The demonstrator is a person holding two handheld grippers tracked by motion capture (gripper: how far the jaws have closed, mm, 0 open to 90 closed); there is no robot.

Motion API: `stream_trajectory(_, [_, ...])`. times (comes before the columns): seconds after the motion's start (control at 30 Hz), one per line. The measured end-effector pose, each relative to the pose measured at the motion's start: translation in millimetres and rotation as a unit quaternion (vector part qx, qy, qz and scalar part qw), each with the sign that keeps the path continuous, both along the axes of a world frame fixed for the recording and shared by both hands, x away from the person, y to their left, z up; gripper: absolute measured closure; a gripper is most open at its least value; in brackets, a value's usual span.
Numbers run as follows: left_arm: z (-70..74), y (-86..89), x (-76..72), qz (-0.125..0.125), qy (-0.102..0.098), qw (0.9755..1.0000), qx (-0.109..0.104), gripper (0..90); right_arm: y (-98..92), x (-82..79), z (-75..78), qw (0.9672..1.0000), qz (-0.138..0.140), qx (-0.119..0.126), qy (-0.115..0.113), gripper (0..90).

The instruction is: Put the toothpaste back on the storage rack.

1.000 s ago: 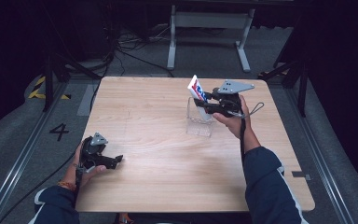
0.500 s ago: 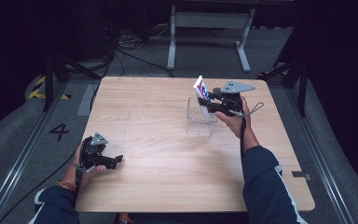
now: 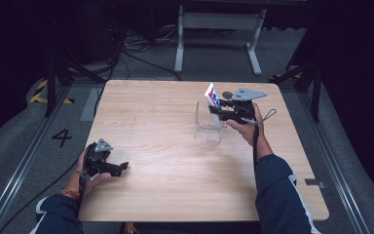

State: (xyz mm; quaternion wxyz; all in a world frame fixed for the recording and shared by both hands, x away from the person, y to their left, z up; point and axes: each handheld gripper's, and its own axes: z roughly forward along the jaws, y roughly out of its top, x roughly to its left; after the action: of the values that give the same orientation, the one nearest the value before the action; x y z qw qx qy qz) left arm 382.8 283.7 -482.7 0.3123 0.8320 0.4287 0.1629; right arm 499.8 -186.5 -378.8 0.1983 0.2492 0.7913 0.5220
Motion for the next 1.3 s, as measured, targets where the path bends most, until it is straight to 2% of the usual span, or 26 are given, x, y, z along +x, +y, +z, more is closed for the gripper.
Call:
stream_trajectory(0.2, [0.0, 0.0, 0.0, 0.000, 0.000, 1.0000, 0.000, 0.3, -4.9, -1.6, -4.5, 1.0000, 0.000, -0.001, 0.004, 59.8])
stream_trajectory(0.5, [0.0, 0.0, 0.0, 0.000, 0.000, 1.0000, 0.000, 0.3, -9.6, -5.1, -12.8, 0.9992, -0.002, -0.038, 0.011, 58.9])
stream_trajectory(0.8, [0.0, 0.0, 0.0, 0.000, 0.000, 1.0000, 0.000, 0.3, -10.7, -7.1, -13.1, 0.9984, 0.004, -0.053, 0.020, 58.3])
stream_trajectory(1.3, [0.0, 0.0, 0.0, 0.000, 0.000, 1.0000, 0.000, 0.3, -13.7, -9.2, -15.7, 0.9957, -0.005, -0.085, 0.037, 57.0])
